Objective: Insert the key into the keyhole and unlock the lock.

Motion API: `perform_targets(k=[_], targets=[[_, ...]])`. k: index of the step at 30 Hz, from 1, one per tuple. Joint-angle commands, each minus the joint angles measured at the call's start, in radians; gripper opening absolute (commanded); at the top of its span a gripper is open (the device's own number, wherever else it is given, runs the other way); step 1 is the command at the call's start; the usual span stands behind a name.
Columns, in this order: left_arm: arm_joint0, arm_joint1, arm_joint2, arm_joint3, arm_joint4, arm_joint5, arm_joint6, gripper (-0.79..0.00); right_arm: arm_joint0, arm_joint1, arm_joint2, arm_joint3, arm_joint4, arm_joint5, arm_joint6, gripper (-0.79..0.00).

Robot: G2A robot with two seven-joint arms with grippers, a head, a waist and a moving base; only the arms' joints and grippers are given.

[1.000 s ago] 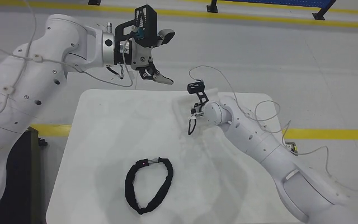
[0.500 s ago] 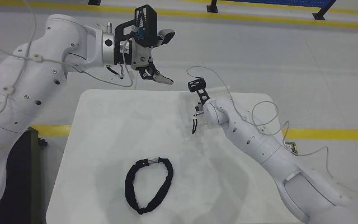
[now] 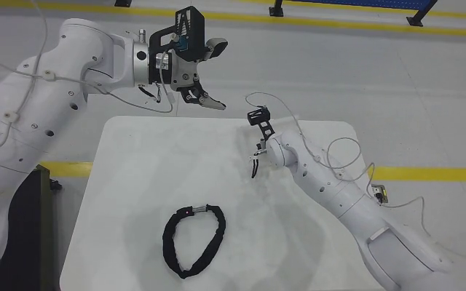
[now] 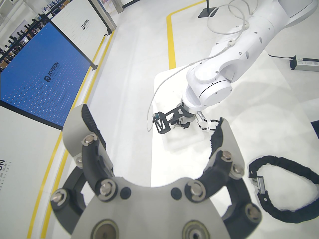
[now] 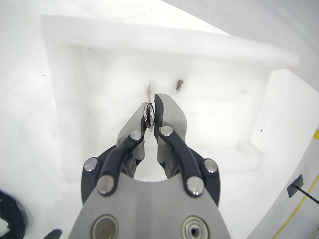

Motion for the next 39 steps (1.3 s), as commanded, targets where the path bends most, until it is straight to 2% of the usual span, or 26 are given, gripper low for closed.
perform_targets(k=[1, 17, 23, 30, 39], targets=[[0.000, 0.000, 0.000, 0.000, 0.000, 0.000, 0.000, 0.000, -0.008, 0.001, 0.013, -0.004, -0.001, -0.002, -0.012, -0.785], [0.000, 0.000, 0.000, 0.000, 0.000, 0.000, 0.000, 0.000, -0.087, 0.037, 0.148, -0.173, -0.110, 0.004, 0.014, -0.785], [0.000, 0.000, 0.000, 0.000, 0.000, 0.000, 0.000, 0.000, -0.076, 0.011, 0.157, -0.116, -0.072, 0.061, -0.066, -0.785], [0.000, 0.000, 0.000, 0.000, 0.000, 0.000, 0.000, 0.000, -0.030, -0.029, 0.089, -0.004, -0.098, 0.039, 0.000, -0.785], [0.000, 0.000, 0.000, 0.000, 0.000, 0.000, 0.000, 0.000, -0.018, -0.055, 0.089, 0.039, -0.105, 0.040, -0.010, -0.785]])
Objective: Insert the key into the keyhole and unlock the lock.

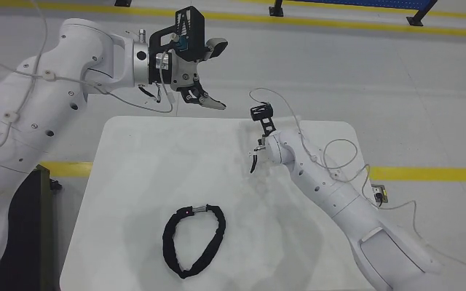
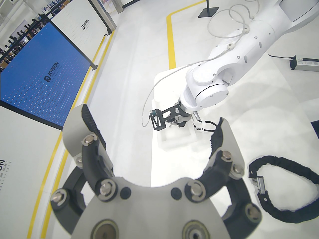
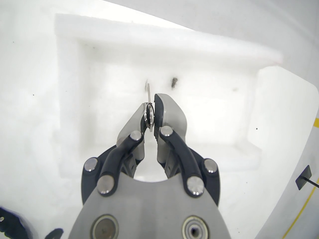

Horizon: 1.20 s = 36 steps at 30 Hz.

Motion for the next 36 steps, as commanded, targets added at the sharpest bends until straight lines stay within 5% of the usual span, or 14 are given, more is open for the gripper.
perform_targets(k=[1, 20, 28, 36], targets=[[0.000, 0.000, 0.000, 0.000, 0.000, 0.000, 0.000, 0.000, -0.003, 0.001, 0.014, -0.015, -0.004, 0.000, -0.003, -0.785], [0.000, 0.000, 0.000, 0.000, 0.000, 0.000, 0.000, 0.000, -0.301, 0.119, 0.409, -0.533, 0.163, -0.413, 0.094, -0.785], [0.000, 0.000, 0.000, 0.000, 0.000, 0.000, 0.000, 0.000, -0.459, 0.162, 0.657, -0.673, 0.495, -0.624, 0.143, -0.785], [0.000, 0.000, 0.000, 0.000, 0.000, 0.000, 0.000, 0.000, -0.549, 0.193, 0.876, -0.577, 0.905, -0.740, 0.227, -0.785]])
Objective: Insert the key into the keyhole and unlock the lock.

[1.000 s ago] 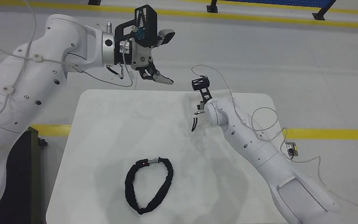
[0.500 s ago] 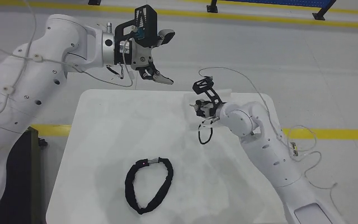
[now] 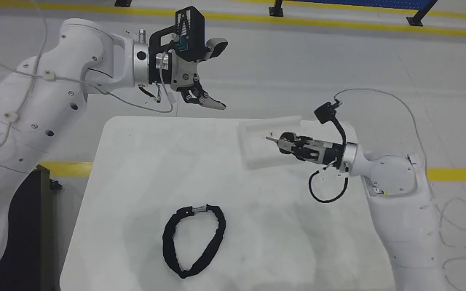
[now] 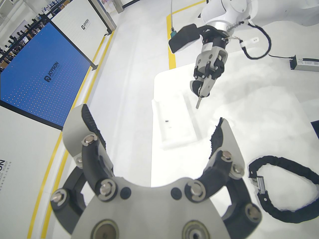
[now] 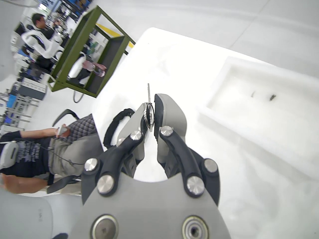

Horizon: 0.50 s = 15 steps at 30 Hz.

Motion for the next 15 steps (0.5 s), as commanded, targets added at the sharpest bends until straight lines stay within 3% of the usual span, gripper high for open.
perform_targets(k=[1, 7, 15], targets=[[0.000, 0.000, 0.000, 0.000, 0.000, 0.000, 0.000, 0.000, 0.001, 0.006, 0.033, 0.042, 0.093, -0.025, 0.032, -0.785], [0.000, 0.000, 0.000, 0.000, 0.000, 0.000, 0.000, 0.000, 0.005, 0.023, 0.091, 0.150, 0.209, -0.067, 0.074, -0.785], [0.000, 0.000, 0.000, 0.000, 0.000, 0.000, 0.000, 0.000, 0.007, 0.025, 0.095, 0.159, 0.214, -0.068, 0.077, -0.785]])
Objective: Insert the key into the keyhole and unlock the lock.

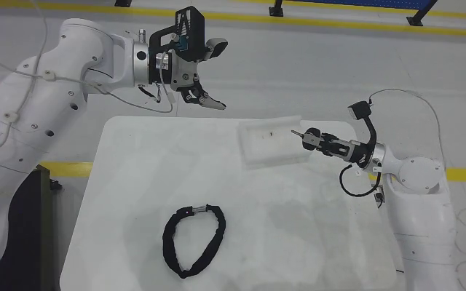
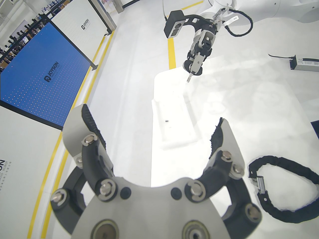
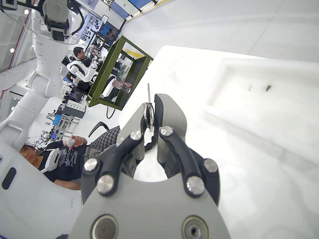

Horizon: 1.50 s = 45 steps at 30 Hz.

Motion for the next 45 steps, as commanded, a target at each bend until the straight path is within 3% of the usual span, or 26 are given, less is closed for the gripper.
perform_targets(k=[1, 8, 13, 20, 27, 34, 45], targets=[[0.000, 0.000, 0.000, 0.000, 0.000, 0.000, 0.000, 0.000, 0.000, 0.000, 0.000, 0.000, 0.000, 0.000, 0.000, -0.785], [0.000, 0.000, 0.000, 0.000, 0.000, 0.000, 0.000, 0.000, 0.000, 0.000, 0.000, 0.000, 0.000, 0.000, 0.000, -0.785], [0.076, 0.015, -0.003, -0.012, -0.039, 0.000, -0.025, 0.000, 0.000, 0.000, 0.000, 0.000, 0.000, 0.000, 0.000, -0.785], [0.200, 0.064, 0.021, -0.060, 0.011, 0.000, -0.012, 0.000, 0.000, 0.000, 0.000, 0.000, 0.000, 0.000, 0.000, -0.785], [0.324, 0.103, 0.057, -0.079, 0.148, 0.000, 0.130, 0.000, 0.000, 0.000, 0.000, 0.000, 0.000, 0.000, 0.000, -0.785], [0.385, 0.108, 0.128, -0.037, 0.176, 0.000, 0.180, 0.000, 0.000, 0.000, 0.000, 0.000, 0.000, 0.000, 0.000, -0.785], [0.472, 0.122, 0.128, -0.093, 0.199, 0.000, 0.037, 0.000, 0.000, 0.000, 0.000, 0.000, 0.000, 0.000, 0.000, -0.785]])
